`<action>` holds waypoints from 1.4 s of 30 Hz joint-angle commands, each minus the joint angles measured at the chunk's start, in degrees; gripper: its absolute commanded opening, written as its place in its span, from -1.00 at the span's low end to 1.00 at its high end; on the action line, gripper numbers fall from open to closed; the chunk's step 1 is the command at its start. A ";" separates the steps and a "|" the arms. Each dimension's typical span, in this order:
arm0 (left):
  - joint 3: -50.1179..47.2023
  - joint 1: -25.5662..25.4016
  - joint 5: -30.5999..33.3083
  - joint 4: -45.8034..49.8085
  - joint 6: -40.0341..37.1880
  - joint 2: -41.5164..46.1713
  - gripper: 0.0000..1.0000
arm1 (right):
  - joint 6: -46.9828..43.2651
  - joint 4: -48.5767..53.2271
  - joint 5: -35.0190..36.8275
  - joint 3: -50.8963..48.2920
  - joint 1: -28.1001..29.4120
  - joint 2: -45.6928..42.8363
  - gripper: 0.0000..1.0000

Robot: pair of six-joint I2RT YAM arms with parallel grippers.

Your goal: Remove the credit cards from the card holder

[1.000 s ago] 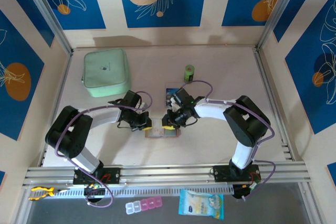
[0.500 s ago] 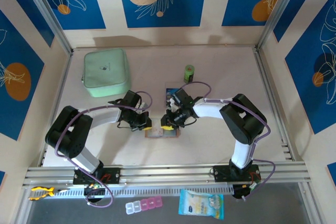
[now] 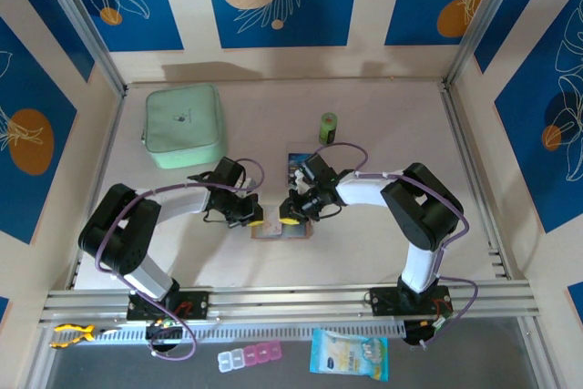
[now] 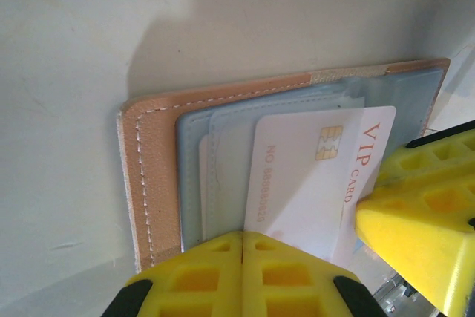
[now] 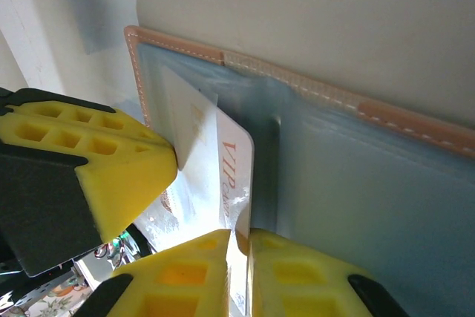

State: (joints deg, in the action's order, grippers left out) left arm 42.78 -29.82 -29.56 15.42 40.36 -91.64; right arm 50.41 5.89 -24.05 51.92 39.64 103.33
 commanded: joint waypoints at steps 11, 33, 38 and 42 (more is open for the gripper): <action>-1.30 -0.29 1.26 1.98 -0.83 -1.10 -1.00 | -2.04 2.83 0.34 -1.12 -0.91 -2.77 -0.85; -0.25 -0.23 1.43 2.86 -1.38 -0.73 -1.00 | -41.21 41.25 12.93 18.72 -1.67 -7.21 -1.00; 0.26 -0.23 1.17 2.97 -1.22 -0.26 -0.91 | -53.57 48.43 18.42 26.45 -1.93 -5.66 -1.00; 0.72 -0.16 1.18 3.52 -1.18 0.55 -0.80 | -65.56 49.92 20.86 30.20 -2.07 -5.64 -1.00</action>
State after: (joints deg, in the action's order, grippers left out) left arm 42.83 -29.82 -29.56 15.55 39.94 -91.59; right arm -2.11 50.52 -6.09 79.61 37.74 98.02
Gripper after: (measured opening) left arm 0.091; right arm 0.063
